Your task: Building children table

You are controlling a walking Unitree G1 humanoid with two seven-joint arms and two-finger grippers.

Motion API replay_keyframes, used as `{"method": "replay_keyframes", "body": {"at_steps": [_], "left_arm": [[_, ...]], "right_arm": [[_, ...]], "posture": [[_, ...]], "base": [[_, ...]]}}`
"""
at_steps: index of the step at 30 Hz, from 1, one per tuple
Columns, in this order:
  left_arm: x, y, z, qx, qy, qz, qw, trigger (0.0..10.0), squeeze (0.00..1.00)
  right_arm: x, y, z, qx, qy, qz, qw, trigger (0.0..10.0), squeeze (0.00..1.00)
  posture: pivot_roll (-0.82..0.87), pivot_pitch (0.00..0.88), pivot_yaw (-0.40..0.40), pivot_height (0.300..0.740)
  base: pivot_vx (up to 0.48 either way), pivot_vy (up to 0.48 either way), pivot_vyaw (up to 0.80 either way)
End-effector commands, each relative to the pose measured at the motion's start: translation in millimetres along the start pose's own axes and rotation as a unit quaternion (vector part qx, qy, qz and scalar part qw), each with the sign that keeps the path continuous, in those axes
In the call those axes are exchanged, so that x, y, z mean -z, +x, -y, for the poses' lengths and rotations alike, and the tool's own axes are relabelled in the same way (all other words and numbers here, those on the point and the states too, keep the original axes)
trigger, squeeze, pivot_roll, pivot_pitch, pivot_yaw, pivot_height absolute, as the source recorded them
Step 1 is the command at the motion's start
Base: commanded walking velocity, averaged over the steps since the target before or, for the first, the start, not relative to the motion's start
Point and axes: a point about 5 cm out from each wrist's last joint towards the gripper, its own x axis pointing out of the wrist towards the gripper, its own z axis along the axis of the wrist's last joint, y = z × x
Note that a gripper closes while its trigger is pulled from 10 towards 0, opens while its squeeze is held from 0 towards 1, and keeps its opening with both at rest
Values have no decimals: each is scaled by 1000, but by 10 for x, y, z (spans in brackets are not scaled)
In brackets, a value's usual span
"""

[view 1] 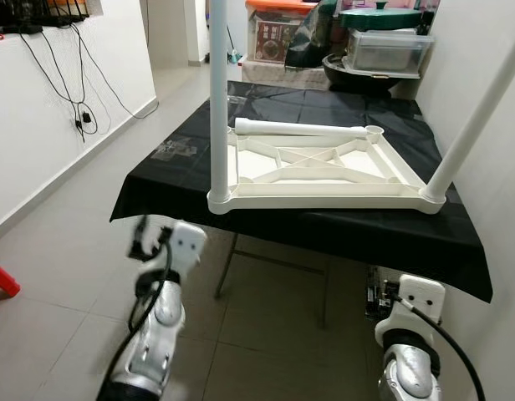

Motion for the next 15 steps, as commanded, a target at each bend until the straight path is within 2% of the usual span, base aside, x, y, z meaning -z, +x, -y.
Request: {"method": "replay_keyframes", "body": {"at_steps": [1, 3, 4, 6, 10, 13, 15], "left_arm": [[5, -5, 17, 13, -14, 0, 1000, 10000, 0], [-66, -84, 158, 72, -87, 17, 994, 10000, 0], [-66, -84, 158, 72, -87, 17, 994, 10000, 0], [-148, -170, 275, 121, -116, 41, 985, 10000, 0], [-161, -193, 302, 131, -121, 43, 983, 10000, 0], [-189, -282, 415, 190, -191, 38, 962, 10000, 0], [-192, -289, 426, 201, -203, 38, 958, 10000, 0]], "right_arm": [[27, -2, -13, -3, 0, -10, 1000, 10000, 0], [38, 2, -50, -18, 1, -16, 1000, 10000, 0], [38, 2, -50, -18, 1, -16, 1000, 10000, 0], [33, 2, -88, -31, -1, -14, 999, 10000, 0], [24, 0, -99, -35, -2, -11, 999, 10000, 0], [-43, -25, -125, -43, -6, 15, 999, 10000, 0], [-51, -28, -127, -43, -5, 18, 999, 10000, 0]], "posture": [[47, 0, -45, 740], [48, 0, -46, 740], [48, 0, -46, 740], [50, 0, -47, 740], [50, 0, -47, 740], [51, 0, -44, 740], [51, 0, -44, 740]], "base": [[0, 0, 0], [0, 0, 0], [0, 0, 0], [0, 0, 0], [0, 0, 0], [0, 0, 0], [0, 0, 0]]}}
